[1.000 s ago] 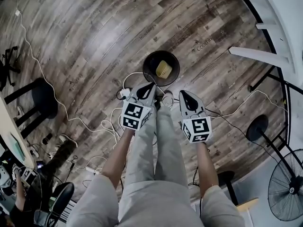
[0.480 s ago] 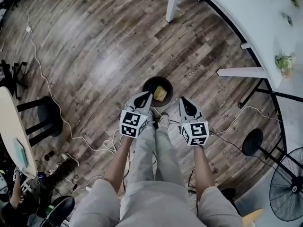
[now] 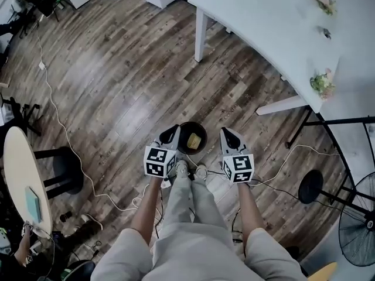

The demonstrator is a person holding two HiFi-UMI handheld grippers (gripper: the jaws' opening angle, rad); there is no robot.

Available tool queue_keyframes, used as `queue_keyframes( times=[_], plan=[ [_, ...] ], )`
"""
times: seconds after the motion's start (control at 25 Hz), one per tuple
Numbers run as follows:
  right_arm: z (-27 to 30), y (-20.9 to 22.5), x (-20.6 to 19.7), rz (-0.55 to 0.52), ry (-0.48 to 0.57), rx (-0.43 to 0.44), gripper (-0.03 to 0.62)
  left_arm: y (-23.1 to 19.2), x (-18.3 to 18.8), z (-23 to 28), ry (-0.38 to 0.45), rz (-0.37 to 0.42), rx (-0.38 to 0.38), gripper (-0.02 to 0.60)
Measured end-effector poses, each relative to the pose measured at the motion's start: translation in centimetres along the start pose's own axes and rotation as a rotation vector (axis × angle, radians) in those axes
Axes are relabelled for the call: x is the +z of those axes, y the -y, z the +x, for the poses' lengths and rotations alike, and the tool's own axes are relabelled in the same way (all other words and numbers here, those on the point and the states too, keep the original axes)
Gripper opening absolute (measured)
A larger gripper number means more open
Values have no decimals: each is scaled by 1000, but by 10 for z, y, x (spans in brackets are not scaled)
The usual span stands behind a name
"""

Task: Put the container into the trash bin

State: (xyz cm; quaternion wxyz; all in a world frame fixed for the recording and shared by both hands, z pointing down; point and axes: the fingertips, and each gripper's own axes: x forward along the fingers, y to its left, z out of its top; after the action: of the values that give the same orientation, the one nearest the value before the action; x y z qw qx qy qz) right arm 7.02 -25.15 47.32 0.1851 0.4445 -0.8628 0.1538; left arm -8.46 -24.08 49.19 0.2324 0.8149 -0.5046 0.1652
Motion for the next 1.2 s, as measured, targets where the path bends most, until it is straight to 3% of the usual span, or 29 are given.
queue_keyframes(
  times=[0.6,1.2],
  plan=[
    [-69,10,77,-14,99,-44,14,30,86,-52,72,51,26,11],
    [-124,11,104,-37,144,-73,14,50,110,-102,114,77,63,11]
  ],
)
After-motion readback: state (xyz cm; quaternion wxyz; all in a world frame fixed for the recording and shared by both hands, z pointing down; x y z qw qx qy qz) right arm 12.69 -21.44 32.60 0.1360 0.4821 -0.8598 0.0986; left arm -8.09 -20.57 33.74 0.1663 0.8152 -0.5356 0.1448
